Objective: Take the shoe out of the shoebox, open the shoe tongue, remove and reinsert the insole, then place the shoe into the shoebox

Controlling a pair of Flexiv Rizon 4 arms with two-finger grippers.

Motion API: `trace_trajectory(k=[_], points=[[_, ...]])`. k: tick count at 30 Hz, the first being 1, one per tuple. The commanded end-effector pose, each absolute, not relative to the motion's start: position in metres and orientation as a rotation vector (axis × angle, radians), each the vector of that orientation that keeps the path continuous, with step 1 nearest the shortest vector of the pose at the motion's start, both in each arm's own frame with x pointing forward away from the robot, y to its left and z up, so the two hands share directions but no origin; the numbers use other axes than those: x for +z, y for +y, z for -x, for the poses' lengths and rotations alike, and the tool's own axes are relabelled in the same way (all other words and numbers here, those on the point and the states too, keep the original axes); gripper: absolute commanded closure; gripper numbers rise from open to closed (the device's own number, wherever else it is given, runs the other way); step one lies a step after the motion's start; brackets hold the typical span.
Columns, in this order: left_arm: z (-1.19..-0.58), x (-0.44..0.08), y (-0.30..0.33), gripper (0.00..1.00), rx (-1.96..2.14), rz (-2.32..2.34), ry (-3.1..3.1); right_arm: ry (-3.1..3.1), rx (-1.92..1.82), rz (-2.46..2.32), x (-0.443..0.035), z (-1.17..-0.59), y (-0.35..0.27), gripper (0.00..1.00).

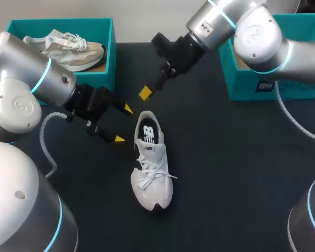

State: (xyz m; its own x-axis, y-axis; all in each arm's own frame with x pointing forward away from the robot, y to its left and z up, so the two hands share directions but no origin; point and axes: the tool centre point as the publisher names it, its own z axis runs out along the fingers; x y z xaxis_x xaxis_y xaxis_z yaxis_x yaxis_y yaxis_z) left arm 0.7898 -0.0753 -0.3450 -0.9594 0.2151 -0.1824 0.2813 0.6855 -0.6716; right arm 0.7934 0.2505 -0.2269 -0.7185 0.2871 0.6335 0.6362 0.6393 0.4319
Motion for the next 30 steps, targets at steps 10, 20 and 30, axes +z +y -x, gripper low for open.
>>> trace_trajectory(k=[10, 20, 30], points=[[-0.782, -0.327, -0.064, 0.0, -1.152, -0.487, 2.793, -2.339, -0.878, 1.101, -0.231, -0.759, 0.223, 1.0], [-0.785, -0.267, -0.007, 0.0, -1.145, -0.589, 2.782, -2.339, -0.878, 1.101, -0.231, -0.759, 0.223, 1.0], [-0.804, -0.216, 0.034, 0.0, -1.054, -0.613, 2.764, -2.372, -0.729, 1.367, -0.238, -0.761, 0.23, 1.0]])
